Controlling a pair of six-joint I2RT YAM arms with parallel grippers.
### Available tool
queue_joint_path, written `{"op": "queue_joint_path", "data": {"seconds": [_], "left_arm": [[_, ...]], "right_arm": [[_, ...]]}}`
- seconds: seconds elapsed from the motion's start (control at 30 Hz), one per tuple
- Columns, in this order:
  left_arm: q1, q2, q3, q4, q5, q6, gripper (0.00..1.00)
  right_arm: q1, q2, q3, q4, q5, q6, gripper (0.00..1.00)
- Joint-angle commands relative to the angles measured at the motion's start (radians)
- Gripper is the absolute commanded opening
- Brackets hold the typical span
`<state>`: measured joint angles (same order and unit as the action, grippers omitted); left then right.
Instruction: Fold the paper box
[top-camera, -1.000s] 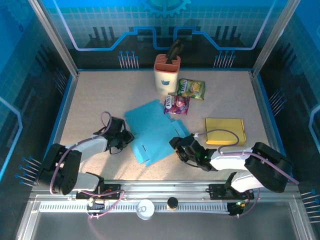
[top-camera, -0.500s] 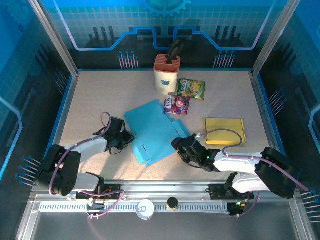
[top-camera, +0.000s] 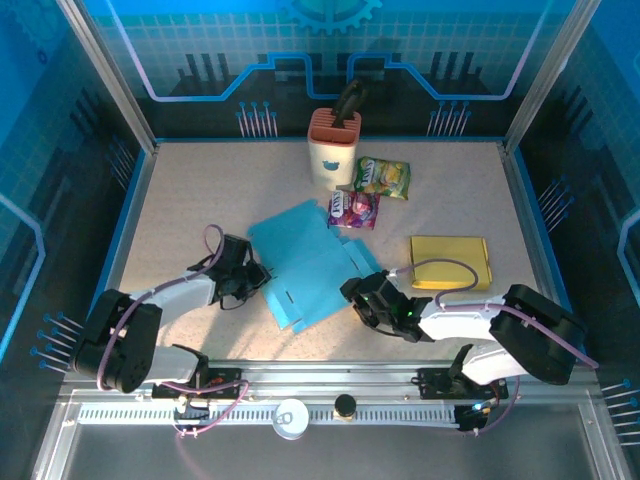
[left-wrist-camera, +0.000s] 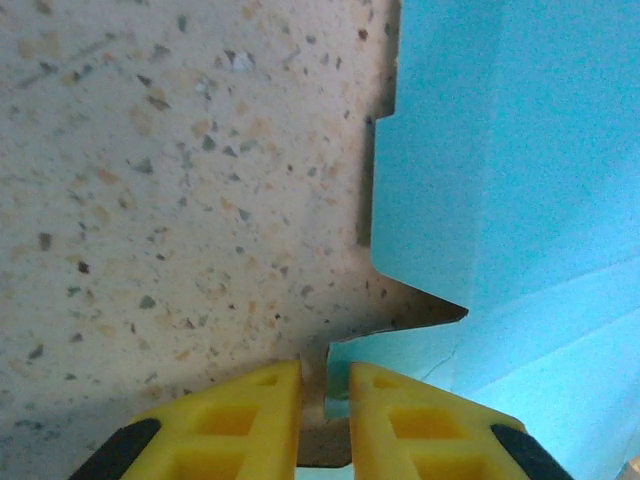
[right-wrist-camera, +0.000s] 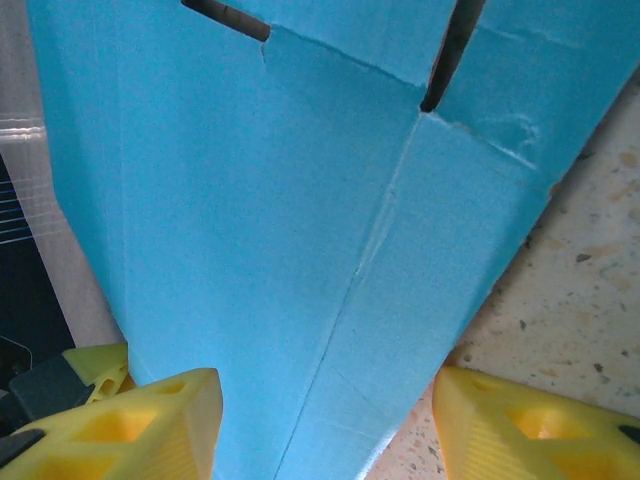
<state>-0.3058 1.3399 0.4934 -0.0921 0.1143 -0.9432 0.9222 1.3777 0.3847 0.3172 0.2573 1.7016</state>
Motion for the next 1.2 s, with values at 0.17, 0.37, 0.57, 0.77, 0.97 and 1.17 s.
{"op": "queue_joint_path", "data": {"seconds": [0.17, 0.37, 0.57, 0.77, 0.97, 1.17], "left_arm": [[-0.070, -0.066, -0.032, -0.052, 0.007, -0.039, 0.20], [-0.076, -0.068, -0.044, -0.055, 0.002, -0.039, 0.20], [-0.076, -0.065, -0.038, -0.061, -0.003, -0.030, 0.21], [-0.077, -0.068, -0.029, -0.078, -0.012, -0.026, 0.21], [-0.077, -0.123, -0.009, -0.143, -0.047, -0.012, 0.24], [-0.077, -0.313, 0.060, -0.346, -0.160, 0.025, 0.42]], "right_arm": [[-0.022, 0.053, -0.022, 0.159, -0.005, 0.003, 0.56], [-0.022, 0.063, -0.053, 0.269, 0.000, -0.018, 0.53], [-0.012, 0.051, -0.089, 0.342, 0.027, -0.022, 0.45], [-0.004, 0.034, -0.095, 0.359, 0.055, -0.020, 0.21], [-0.003, 0.028, -0.083, 0.364, 0.056, -0.004, 0.01], [0.022, -0.046, -0.036, 0.297, 0.047, 0.032, 0.00]]}}
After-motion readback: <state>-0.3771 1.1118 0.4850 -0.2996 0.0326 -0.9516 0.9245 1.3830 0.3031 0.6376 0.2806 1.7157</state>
